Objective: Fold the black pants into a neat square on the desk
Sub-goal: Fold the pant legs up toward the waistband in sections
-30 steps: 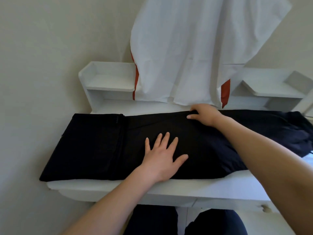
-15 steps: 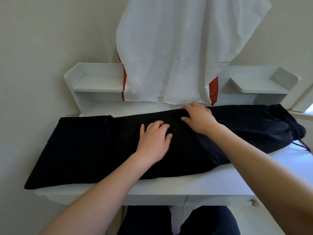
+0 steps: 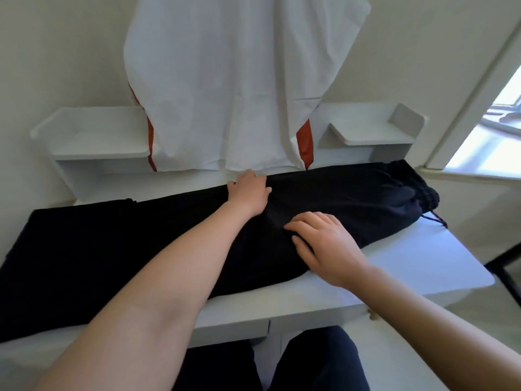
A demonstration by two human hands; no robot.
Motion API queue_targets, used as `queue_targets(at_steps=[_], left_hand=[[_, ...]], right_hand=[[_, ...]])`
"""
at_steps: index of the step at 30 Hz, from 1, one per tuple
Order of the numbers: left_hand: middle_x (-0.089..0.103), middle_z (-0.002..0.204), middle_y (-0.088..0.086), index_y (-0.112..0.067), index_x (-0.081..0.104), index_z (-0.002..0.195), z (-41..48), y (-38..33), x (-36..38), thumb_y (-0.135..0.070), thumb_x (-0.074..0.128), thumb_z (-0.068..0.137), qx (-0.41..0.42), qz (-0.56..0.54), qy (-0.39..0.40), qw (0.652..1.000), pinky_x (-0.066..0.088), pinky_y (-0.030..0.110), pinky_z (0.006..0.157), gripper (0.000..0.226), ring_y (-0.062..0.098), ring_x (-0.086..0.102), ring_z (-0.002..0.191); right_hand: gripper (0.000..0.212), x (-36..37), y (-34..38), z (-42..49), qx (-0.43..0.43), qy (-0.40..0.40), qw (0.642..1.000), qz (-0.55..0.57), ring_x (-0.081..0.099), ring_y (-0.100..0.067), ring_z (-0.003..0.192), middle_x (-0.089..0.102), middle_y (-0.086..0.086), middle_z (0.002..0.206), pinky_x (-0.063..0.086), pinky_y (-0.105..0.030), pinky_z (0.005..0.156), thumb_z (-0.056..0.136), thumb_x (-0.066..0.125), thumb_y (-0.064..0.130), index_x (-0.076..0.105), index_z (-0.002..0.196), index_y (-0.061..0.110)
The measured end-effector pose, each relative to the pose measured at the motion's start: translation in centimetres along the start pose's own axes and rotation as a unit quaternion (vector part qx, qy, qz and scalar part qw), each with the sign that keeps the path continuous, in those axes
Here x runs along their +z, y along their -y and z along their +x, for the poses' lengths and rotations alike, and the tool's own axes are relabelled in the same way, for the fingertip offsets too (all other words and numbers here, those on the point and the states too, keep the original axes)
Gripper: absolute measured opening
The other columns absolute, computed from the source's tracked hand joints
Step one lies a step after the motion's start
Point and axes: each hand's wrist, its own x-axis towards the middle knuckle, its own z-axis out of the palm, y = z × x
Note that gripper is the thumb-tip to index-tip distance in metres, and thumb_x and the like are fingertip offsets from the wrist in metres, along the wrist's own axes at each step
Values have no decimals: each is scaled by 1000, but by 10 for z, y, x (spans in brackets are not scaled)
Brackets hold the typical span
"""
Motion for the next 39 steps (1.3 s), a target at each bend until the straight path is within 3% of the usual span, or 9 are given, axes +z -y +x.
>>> queue_targets(at_steps=[5,8,11,17,21,25,32,37,39], left_hand=[[50,126,13,-13,52,124,14,-6,5,-38,44,98,-32,-8,-6,999,35,50,97,37,33,46,119],[57,121,13,-12,52,117,20,-6,7,-35,46,97,-39,-20,-12,999,36,48,94,30,34,51,114],[61,115,12,-12,50,114,25,-5,11,-31,48,97,-45,-42,-28,998,38,44,89,26,33,55,110],[59,121,12,-11,52,121,31,0,16,-36,46,97,-53,-44,0,998,44,42,92,35,32,54,113],[58,124,12,-11,52,123,33,4,15,-35,45,98,-41,-63,22,997,44,44,95,35,33,53,115],[58,125,12,-12,52,125,35,7,15,-34,45,98,-33,-66,28,997,43,44,96,35,32,52,116],[60,118,12,-11,55,116,38,7,17,-38,37,100,-44,-62,17,997,42,45,95,36,33,54,112],[60,115,12,-11,53,113,42,9,18,-38,35,101,-44,-58,19,997,42,44,92,35,32,54,108],[60,115,11,-11,53,114,43,9,19,-38,35,101,-43,-54,14,997,42,43,90,35,32,54,109]], right_hand=[[62,-3,-11,-16,-114,65,991,14,46,-20,126,52,-1,135,22,-48,114,73,49,28,53,135,20],[66,4,-8,-20,-139,91,985,-39,40,-20,133,47,-1,141,18,-52,116,79,54,37,43,143,24],[57,12,1,-19,-102,51,990,-87,51,-22,122,56,-2,132,29,-48,112,82,56,39,52,136,22],[52,24,21,-15,-25,-14,1000,-11,55,-20,111,60,3,120,33,-42,108,91,45,60,61,120,21],[30,25,19,-16,-10,-31,997,64,53,-16,110,59,6,119,32,-36,107,92,52,33,62,117,22],[38,23,23,-16,46,-5,999,21,52,-17,112,58,7,119,29,-36,110,79,57,24,61,117,24],[50,29,47,3,120,7,987,-108,50,-25,97,53,-1,104,37,-39,96,66,68,1,52,111,19],[36,22,37,5,152,-29,978,-141,40,-18,69,50,2,81,31,-29,62,66,66,0,52,92,20],[35,25,35,6,153,-43,980,-123,45,-20,73,53,3,85,35,-29,63,67,65,4,55,97,20]])
